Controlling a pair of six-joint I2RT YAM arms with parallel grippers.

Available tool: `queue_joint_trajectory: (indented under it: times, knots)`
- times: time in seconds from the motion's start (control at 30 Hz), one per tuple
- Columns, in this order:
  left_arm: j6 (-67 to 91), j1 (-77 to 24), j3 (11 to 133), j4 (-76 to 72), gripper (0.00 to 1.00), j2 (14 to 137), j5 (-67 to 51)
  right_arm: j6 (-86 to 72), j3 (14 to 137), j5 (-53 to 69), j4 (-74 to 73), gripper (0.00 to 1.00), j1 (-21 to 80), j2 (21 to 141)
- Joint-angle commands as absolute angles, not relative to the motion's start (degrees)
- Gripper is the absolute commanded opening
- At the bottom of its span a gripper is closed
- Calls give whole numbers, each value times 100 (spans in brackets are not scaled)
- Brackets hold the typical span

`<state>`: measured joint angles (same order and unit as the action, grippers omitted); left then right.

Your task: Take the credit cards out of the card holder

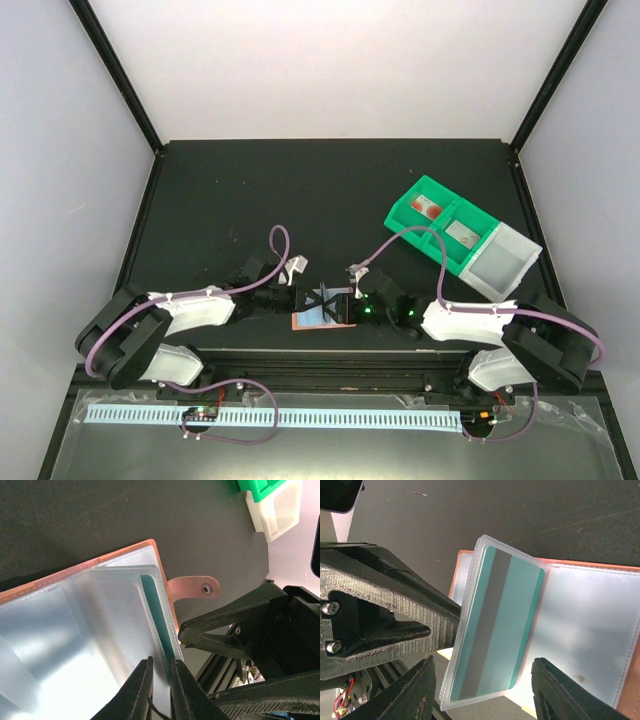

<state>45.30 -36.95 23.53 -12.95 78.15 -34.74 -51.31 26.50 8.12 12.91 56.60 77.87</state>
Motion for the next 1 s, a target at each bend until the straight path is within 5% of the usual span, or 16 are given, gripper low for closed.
queue_joint_trajectory:
  times: [0.0, 0.97]
  knots:
    - [4364, -3749, 2591, -1066, 11, 7926, -3331, -5070, 2652, 825, 1415, 55, 5695, 7830]
    - [4194, -3772, 2793, 661, 12, 7008, -1841, -5030, 2670, -426, -235, 49, 5695, 6957]
